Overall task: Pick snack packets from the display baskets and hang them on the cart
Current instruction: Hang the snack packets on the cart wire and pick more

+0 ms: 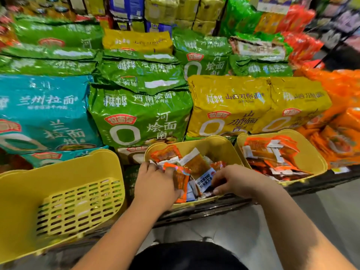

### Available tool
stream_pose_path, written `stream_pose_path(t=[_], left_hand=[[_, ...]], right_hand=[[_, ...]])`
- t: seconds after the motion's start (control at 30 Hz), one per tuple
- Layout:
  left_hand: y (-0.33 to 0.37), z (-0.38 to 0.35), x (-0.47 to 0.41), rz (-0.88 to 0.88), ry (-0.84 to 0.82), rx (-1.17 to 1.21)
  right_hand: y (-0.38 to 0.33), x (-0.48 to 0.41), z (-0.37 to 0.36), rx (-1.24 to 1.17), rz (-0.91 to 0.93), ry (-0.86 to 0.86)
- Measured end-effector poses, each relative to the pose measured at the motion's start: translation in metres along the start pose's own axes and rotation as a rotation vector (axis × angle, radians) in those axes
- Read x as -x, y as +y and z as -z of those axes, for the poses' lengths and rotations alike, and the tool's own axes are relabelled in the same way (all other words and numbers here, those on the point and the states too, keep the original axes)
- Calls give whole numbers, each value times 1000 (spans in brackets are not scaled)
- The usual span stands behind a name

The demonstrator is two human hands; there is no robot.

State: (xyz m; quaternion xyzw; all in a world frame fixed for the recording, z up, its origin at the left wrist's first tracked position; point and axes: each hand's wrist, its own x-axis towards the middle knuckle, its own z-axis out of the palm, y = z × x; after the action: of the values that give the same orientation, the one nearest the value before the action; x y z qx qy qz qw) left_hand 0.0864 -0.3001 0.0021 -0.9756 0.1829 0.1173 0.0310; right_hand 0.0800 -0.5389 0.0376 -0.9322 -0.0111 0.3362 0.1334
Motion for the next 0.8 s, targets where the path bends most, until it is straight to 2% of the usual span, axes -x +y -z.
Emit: stream_pose_path(t=[0.17, 0.37, 0.5, 0.6, 0.67, 0.8], left_hand=[[13, 0, -5, 111, -15, 30], [17, 7, -13, 272, 64, 170], [7, 17, -12, 251, 107, 313], [-7, 22, 2, 275, 313, 661], [-19, 20, 11, 379, 431, 954], [-38, 18, 28, 512, 625, 1367]], right_hand=[[1, -14, 10, 31, 38, -53], [9, -31, 20, -69, 64, 74], [14, -45, 22, -147, 127, 164], [14, -54, 28, -154, 196, 275], [10, -57, 31, -226, 268, 339], [-24, -67, 32, -171, 396, 299]])
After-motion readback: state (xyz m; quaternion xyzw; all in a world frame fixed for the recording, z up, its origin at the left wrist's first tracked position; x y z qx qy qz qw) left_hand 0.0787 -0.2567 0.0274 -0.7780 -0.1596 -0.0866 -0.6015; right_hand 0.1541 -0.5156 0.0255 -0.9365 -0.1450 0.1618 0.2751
